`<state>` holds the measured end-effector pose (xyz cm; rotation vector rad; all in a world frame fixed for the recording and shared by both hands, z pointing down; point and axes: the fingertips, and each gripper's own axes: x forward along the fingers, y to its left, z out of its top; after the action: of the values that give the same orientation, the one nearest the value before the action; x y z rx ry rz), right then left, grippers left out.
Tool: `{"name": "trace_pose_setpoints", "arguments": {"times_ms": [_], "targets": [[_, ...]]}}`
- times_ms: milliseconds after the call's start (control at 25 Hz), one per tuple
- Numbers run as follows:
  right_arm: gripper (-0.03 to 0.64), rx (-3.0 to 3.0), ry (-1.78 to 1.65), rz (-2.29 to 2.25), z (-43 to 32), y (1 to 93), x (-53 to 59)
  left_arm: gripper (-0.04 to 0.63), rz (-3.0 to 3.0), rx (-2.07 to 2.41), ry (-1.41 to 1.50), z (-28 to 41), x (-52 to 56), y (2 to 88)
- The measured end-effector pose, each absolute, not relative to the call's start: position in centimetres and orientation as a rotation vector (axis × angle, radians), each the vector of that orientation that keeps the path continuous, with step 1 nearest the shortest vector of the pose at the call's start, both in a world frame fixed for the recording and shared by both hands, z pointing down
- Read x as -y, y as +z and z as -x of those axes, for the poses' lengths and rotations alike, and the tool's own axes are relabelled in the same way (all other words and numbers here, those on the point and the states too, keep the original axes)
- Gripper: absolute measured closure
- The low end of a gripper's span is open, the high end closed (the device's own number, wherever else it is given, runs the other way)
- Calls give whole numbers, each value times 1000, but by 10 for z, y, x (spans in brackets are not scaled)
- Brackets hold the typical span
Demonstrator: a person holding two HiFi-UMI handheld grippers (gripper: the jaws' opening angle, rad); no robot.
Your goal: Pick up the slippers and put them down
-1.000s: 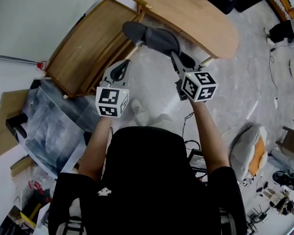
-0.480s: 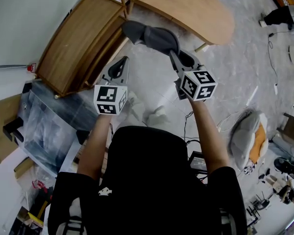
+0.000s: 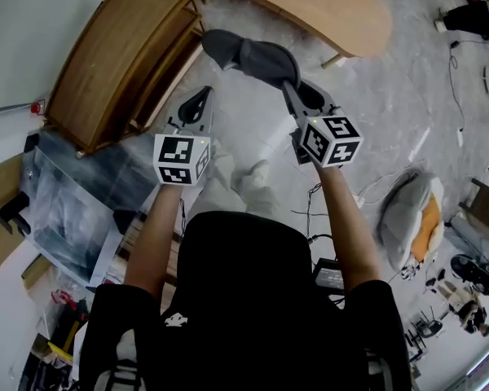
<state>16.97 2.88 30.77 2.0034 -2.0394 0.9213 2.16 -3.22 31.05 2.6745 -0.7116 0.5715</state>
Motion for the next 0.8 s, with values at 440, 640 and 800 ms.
{"name": "trace_pose_setpoints", "arguments": {"times_ms": [440, 640, 800], "targets": [[563, 2062, 1006, -1951, -164, 377, -37, 588, -2662, 694, 672, -18, 20, 375], [564, 2066, 1044, -1925, -160, 422, -41, 588, -2661, 677, 706, -16, 17, 416], [563, 2070, 1059, -1906, -153, 472, -57, 588, -2658, 698, 706, -8, 3, 463]]}}
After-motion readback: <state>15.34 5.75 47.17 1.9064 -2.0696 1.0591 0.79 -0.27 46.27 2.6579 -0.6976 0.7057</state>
